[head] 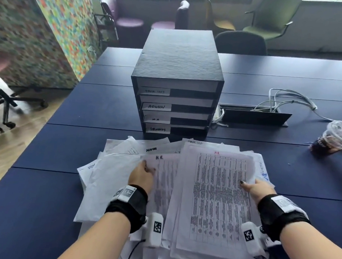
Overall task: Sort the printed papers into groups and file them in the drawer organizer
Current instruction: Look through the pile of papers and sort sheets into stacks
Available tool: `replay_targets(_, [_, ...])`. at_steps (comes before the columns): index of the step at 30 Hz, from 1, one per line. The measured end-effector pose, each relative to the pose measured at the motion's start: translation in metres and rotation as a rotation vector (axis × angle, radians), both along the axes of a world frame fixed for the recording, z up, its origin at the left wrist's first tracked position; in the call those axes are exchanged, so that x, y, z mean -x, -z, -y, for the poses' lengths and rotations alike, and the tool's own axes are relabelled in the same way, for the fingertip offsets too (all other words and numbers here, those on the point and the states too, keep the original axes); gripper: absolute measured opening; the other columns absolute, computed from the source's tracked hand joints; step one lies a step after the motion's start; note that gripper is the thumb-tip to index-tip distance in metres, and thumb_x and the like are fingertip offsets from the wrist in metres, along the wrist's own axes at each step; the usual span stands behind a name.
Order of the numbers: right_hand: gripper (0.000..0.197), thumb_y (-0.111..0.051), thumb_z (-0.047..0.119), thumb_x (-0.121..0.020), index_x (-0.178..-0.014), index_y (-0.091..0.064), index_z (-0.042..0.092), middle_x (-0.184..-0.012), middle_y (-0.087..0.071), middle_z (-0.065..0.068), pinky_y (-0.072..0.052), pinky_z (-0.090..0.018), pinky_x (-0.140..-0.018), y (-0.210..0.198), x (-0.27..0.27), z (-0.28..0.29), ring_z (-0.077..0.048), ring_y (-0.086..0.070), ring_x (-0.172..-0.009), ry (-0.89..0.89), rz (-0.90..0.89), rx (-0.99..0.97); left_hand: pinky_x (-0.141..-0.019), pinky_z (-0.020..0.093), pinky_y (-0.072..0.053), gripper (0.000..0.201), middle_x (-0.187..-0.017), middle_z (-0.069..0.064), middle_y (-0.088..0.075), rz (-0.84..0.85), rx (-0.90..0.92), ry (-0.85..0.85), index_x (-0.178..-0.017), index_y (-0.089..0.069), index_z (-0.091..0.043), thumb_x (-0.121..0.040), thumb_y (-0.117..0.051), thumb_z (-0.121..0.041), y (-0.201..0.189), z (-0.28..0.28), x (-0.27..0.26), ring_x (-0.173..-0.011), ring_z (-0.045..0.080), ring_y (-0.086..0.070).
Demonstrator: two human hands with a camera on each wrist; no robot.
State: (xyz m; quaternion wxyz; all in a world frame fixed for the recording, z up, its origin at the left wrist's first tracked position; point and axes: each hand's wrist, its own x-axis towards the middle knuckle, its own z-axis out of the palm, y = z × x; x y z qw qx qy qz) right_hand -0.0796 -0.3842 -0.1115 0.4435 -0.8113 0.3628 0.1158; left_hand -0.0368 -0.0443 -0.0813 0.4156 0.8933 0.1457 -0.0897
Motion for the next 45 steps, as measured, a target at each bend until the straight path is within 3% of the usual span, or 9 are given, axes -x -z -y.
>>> replay_targets(6, [0.039,-0.060,0.028,-0.089,-0.111,-0.056,-0.005,-0.111,-0.062,-0.018,-0.040,-0.029,-0.083,-0.003,-0.001,0.000,-0.029,-0.054,-0.097,-0.057,-0.089,0.120,-0.066,0.029,-0.043,0.013,-0.077,-0.002,-0.062,0.389,0.202,-0.142,-0.089,-0.055,-0.015,-0.094,-0.045,-0.008,-0.055,-0.025,-0.025,-0.071,0.018,-0.057])
replay_targets(10, [0.028,-0.058,0.017,-0.091,-0.110,-0.059,-0.004,-0.105,-0.061,-0.016,-0.036,-0.027,-0.072,-0.005,-0.002,-0.001,-0.025,-0.050,-0.089,-0.033,-0.118,0.132,-0.052,0.006,-0.034,0.011,-0.065,-0.009,-0.049,0.648,0.178,-0.138,-0.086,-0.050,-0.015,-0.095,-0.049,-0.008,-0.108,-0.034,-0.031,-0.055,-0.007,-0.048])
replay_targets(13, [0.014,-0.053,0.014,-0.092,-0.080,-0.053,0.006,-0.100,-0.057,-0.013,-0.031,-0.027,-0.066,-0.010,-0.002,-0.003,-0.025,-0.049,-0.089,-0.063,-0.132,0.216,-0.052,0.004,-0.032,0.013,-0.063,-0.009,-0.046,0.768,0.199,-0.168,-0.085,-0.045,-0.015,-0.095,-0.047,-0.009,-0.140,-0.036,-0.034,-0.054,-0.015,-0.045])
replay_targets(21, [0.008,-0.063,0.017,-0.083,-0.091,-0.064,0.017,-0.091,-0.069,-0.013,-0.050,-0.042,-0.085,-0.012,-0.003,0.006,-0.035,-0.063,-0.089,0.071,0.175,0.098,-0.067,0.019,-0.036,0.015,-0.066,-0.020,-0.050,1.046,0.450,-0.129,-0.085,-0.048,-0.023,-0.095,-0.047,-0.012,-0.182,-0.034,-0.037,-0.066,-0.005,-0.042])
replay_targets(26, [0.022,-0.060,0.011,-0.088,-0.109,-0.060,0.004,-0.089,-0.069,-0.010,-0.052,-0.043,-0.081,-0.031,-0.009,0.001,-0.028,-0.063,-0.077,0.116,0.372,-0.177,-0.056,0.020,-0.031,0.024,-0.059,-0.015,-0.045,0.764,0.396,-0.090,-0.072,-0.043,-0.022,-0.093,-0.052,-0.016,-0.153,-0.005,-0.037,-0.055,-0.001,-0.037])
replay_targets(31, [0.015,-0.054,0.005,-0.090,-0.090,-0.067,0.013,-0.079,-0.071,-0.009,-0.056,-0.039,-0.070,-0.054,-0.011,-0.016,-0.022,-0.066,-0.063,0.107,0.465,-0.511,-0.083,0.035,-0.048,0.012,-0.087,-0.003,-0.067,0.384,0.623,-0.005,-0.084,-0.063,-0.028,-0.084,-0.058,-0.038,-0.088,0.019,-0.029,-0.085,0.017,-0.061])
replay_targets(38, [0.017,-0.061,0.011,-0.083,-0.098,-0.064,0.003,-0.078,-0.073,-0.010,-0.058,-0.033,-0.058,-0.058,-0.013,-0.039,-0.021,-0.069,-0.063,0.117,0.466,-0.739,-0.095,0.046,-0.047,0.007,-0.104,0.004,-0.065,0.122,0.486,-0.096,-0.102,-0.053,-0.021,-0.095,-0.052,-0.024,-0.043,0.038,-0.023,-0.100,0.028,-0.061])
replay_targets(42, [0.046,-0.053,0.051,-0.087,-0.102,-0.068,0.010,-0.100,-0.071,-0.011,-0.051,-0.049,-0.090,-0.046,-0.013,-0.040,-0.027,-0.066,-0.093,0.216,0.427,-0.644,-0.094,0.047,-0.048,0.024,-0.108,0.003,-0.064,0.061,0.482,-0.179,-0.115,-0.049,-0.020,-0.094,-0.053,-0.029,-0.032,0.043,-0.023,-0.098,0.027,-0.062])
replay_targets(45, [0.052,-0.048,0.058,-0.087,-0.104,-0.067,0.013,-0.103,-0.071,-0.010,-0.050,-0.046,-0.089,-0.047,-0.011,-0.045,-0.026,-0.066,-0.097,0.112,0.387,-0.612,-0.096,0.043,-0.047,0.032,-0.115,0.003,-0.063,0.054,0.425,-0.169,-0.125,-0.049,-0.020,-0.095,-0.050,-0.030,-0.025,0.046,-0.021,-0.102,0.026,-0.061])
